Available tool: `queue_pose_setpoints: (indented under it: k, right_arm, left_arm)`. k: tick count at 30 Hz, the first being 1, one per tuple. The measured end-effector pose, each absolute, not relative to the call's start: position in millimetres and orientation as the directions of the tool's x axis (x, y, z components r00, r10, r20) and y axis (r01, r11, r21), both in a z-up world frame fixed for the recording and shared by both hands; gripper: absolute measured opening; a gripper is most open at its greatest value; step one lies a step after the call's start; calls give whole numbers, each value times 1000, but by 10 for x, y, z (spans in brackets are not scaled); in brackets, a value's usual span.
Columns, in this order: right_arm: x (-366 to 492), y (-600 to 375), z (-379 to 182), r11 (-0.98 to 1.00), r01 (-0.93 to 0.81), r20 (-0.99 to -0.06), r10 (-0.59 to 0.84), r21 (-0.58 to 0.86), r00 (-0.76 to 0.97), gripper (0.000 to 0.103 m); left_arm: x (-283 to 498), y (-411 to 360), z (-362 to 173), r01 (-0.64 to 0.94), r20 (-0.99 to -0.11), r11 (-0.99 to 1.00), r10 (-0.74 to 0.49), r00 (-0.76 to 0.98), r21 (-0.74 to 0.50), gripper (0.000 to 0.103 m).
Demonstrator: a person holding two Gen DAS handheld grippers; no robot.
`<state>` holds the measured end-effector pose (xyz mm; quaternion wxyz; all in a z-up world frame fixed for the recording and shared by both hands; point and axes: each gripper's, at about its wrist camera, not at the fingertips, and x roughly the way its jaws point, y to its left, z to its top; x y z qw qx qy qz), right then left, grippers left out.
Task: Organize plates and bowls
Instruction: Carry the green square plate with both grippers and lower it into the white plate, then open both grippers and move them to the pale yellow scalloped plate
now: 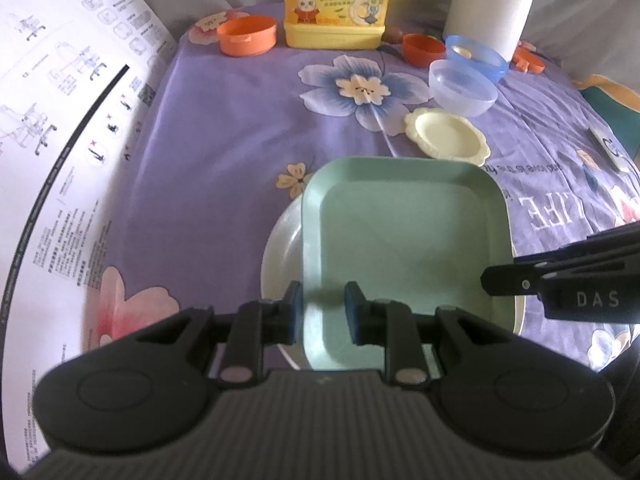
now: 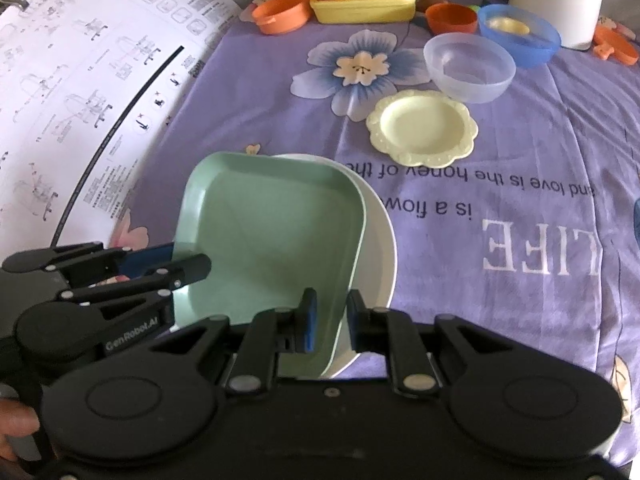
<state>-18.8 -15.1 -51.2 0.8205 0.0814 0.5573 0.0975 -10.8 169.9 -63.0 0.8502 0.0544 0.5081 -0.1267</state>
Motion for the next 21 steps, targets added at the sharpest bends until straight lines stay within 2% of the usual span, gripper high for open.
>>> queue_pose_setpoints:
  k: [8, 10, 11, 12, 13, 14, 15, 16, 18, 19, 21]
  right_arm:
    - [-134, -170, -612, 966, -57, -906, 255, 251, 338, 17]
    - [-124, -190, -636, 965, -53, -906, 261, 258, 333, 20]
    - [-117, -201, -644, 963, -48, -906, 265, 264, 330, 25]
    - [-113, -209, -644, 961, -45, -904, 271, 272, 331, 38]
    - [-117, -215, -633, 959, -47, -900, 280, 281, 335, 52]
    - [-121, -215, -607, 954, -55, -891, 297, 296, 344, 60]
    - [-129, -211, -562, 949, -67, -880, 310, 307, 359, 68]
    - [-137, -203, -518, 954, -71, -878, 297, 293, 375, 79]
    - [-155, -208, -426, 966, -86, -870, 258, 245, 420, 94]
    - [-166, -219, -386, 968, -90, -862, 250, 234, 440, 101]
    - [-193, -249, -317, 970, -93, -849, 242, 225, 469, 103]
  left_arm:
    - [-57, 1678, -710, 269, -889, 962, -161, 429, -45, 23]
    - [-57, 1671, -715, 272, -889, 961, -165, 426, -48, 26]
    - [-66, 1667, -706, 276, -886, 960, -169, 432, -49, 31]
    - [-78, 1662, -687, 279, -881, 959, -171, 442, -46, 35]
    - [-98, 1655, -652, 283, -872, 958, -172, 457, -41, 48]
    - [-119, 1651, -618, 285, -864, 958, -172, 473, -35, 60]
    - [-143, 1654, -571, 273, -851, 962, -148, 504, -5, 63]
    - [-157, 1657, -534, 267, -842, 964, -132, 524, 15, 70]
    - [-174, 1706, -465, 252, -820, 967, -126, 558, 23, 87]
    - [-179, 1744, -436, 236, -811, 972, -125, 571, 16, 100]
    - [-170, 1803, -391, 214, -798, 977, -133, 588, -5, 103]
